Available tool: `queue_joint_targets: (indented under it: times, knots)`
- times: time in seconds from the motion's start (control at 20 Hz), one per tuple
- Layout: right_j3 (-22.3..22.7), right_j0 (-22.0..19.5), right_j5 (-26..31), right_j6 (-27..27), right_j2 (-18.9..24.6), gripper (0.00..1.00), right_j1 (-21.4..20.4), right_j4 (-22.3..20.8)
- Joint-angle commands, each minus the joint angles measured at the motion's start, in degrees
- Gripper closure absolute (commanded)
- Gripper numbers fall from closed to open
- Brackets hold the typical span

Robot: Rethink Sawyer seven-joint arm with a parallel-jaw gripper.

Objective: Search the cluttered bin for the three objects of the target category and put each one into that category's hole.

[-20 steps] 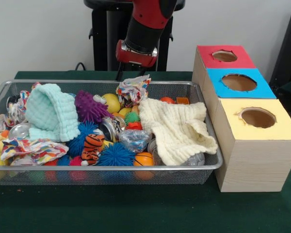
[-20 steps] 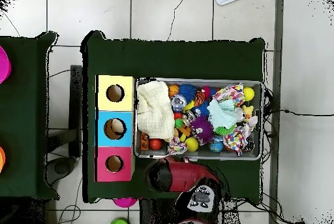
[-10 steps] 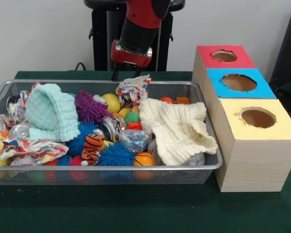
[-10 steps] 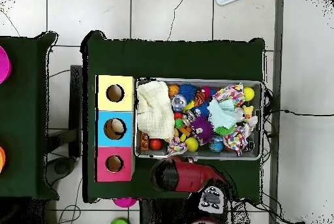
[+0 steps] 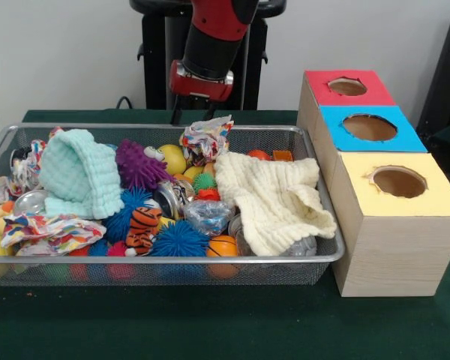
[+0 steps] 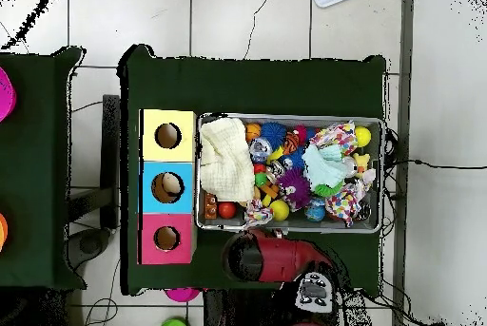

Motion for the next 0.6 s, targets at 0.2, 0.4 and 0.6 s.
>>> queue_joint_targets:
  times: [0.2, 0.4, 0.6]
  knots:
    - [-3.5, -3.4, -8.4, 8.1, 9.9, 0.0, -4.2, -1.1]
    - [-3.2, -3.6, -6.9, 8.5, 10.5, 0.0, -5.1, -0.5]
    - [-2.3, -4.5, -6.7, 8.6, 11.3, 0.0, -5.4, -0.4]
